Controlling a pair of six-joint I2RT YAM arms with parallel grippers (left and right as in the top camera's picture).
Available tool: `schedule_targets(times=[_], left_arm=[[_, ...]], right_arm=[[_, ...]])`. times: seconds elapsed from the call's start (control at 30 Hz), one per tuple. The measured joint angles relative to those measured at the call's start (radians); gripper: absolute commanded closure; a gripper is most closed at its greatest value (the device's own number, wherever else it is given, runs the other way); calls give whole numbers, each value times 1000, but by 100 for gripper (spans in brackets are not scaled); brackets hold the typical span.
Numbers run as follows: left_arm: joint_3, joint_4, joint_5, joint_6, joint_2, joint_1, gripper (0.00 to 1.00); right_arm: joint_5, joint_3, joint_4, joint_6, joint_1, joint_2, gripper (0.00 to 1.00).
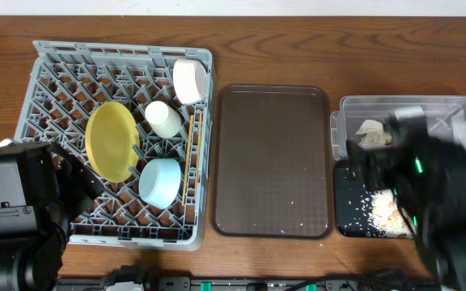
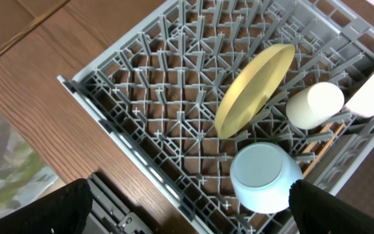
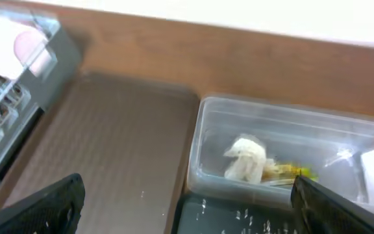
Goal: Sort waste into correct bins and load items into the dishwasher
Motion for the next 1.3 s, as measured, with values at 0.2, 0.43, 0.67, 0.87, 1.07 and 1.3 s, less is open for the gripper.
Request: schedule_targets(times=[0.2,0.43,0.67,0.87,1.07,1.3], left_arm=[[0,0,0,0,0,0,2],[0,0,0,0,0,0,2],[0,0,0,0,0,0,2],[0,0,0,0,0,0,2],[0,0,0,0,0,0,2],[0,0,0,0,0,0,2]], right_arm=[[-9,-377,337,-30,-75,-409,1],[-129,-697,708,-52,-203,-682,1],[-168,-877,868,-55,-210,-751,1],[-178,-956,876,-51,-210,-767,1],[-179,-996,842,-51,-210,-768,1],[-189,-1010,753,-51,-211,-771,1]])
